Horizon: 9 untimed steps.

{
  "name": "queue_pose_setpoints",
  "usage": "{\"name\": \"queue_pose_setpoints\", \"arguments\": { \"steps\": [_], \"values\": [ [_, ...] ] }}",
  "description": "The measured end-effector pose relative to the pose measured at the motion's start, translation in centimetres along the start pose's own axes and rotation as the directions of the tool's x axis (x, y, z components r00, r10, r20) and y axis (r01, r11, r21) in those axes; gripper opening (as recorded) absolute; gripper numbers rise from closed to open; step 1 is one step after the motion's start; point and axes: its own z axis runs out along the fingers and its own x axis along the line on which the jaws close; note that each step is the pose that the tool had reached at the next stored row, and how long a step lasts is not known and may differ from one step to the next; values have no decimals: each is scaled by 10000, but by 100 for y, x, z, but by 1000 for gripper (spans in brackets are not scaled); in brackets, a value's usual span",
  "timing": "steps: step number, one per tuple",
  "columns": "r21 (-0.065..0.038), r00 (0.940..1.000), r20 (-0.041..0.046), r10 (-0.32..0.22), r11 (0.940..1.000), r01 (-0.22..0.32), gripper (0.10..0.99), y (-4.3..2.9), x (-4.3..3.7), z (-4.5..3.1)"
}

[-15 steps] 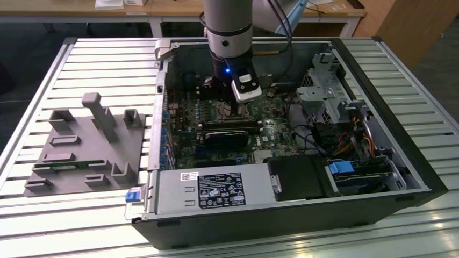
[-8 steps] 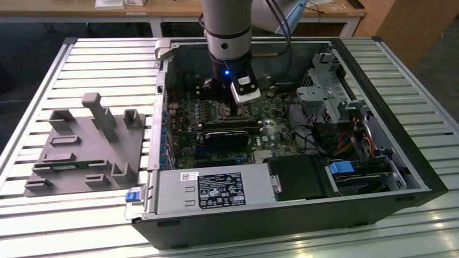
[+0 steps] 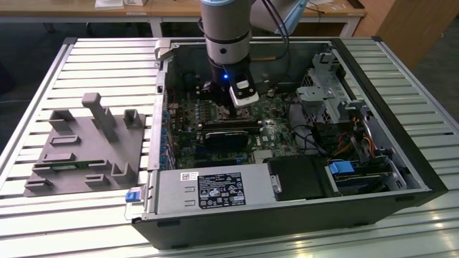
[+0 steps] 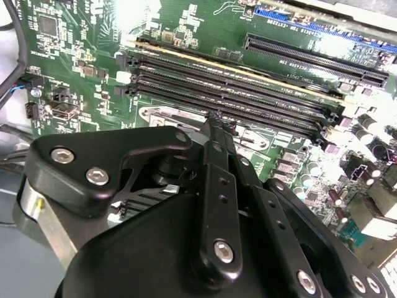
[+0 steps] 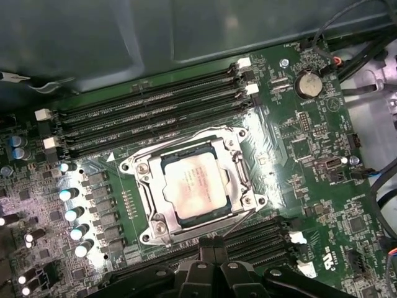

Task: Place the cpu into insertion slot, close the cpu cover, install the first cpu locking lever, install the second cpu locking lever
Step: 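Install the second cpu locking lever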

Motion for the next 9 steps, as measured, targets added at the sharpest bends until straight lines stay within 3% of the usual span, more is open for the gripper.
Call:
{"name": "queue_pose_setpoints", "arguments": {
  "steps": [4,8,9],
  "values": [
    [-82,10000,-27,11,10000,-11,102,-11,11,29],
    [-542,9998,-172,63,9985,-72,102,-33,28,40],
    [-615,9998,-195,72,9981,-84,102,-42,34,41]
  ]
}}
